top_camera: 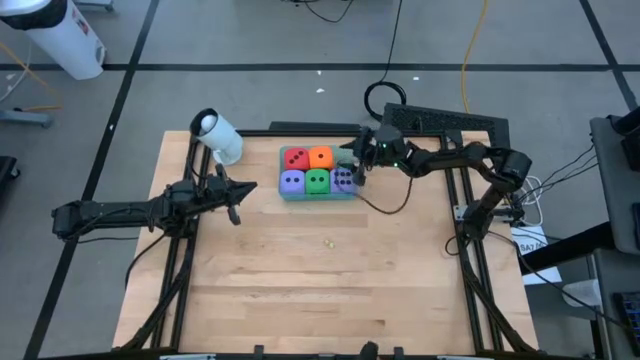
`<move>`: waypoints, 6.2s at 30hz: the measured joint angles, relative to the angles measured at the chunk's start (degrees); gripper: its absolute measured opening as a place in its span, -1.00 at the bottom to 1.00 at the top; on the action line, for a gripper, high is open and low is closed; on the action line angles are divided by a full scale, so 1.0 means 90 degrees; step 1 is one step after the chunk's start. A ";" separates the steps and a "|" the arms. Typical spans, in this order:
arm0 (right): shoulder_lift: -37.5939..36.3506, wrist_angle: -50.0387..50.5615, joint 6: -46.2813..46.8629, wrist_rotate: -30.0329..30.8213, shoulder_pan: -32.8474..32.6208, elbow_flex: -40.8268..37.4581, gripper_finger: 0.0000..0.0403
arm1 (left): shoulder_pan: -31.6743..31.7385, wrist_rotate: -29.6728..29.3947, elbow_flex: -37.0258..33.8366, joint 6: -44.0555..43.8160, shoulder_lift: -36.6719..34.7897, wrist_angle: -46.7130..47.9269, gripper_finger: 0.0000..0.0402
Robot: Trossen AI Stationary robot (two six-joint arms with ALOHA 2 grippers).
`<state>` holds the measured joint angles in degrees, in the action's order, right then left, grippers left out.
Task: Pick & Place Dice
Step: Put the small red dice into the light blue bin, then put the small green dice into the light blue bin
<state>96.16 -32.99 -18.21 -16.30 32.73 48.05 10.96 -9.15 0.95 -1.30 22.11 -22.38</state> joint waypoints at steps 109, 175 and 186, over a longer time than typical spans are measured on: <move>-0.0005 -0.0415 -0.1791 0.0950 -0.0314 -0.0006 0.30 | 0.1649 0.2241 0.6419 -0.3257 0.9180 -0.0432 -0.98; 0.0905 -0.3232 0.3262 0.2002 -0.4738 -0.2133 0.10 | 0.1316 0.0680 0.1596 -0.0569 0.2793 -0.0689 -0.89; 0.1716 -0.2976 0.3122 0.2345 -0.4719 -0.1378 0.02 | 0.1314 0.0789 0.1598 -0.0748 0.2793 -0.0611 -0.88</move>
<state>111.60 -59.78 9.89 4.81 -9.74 35.65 22.79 -2.04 15.33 -8.03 47.24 -27.88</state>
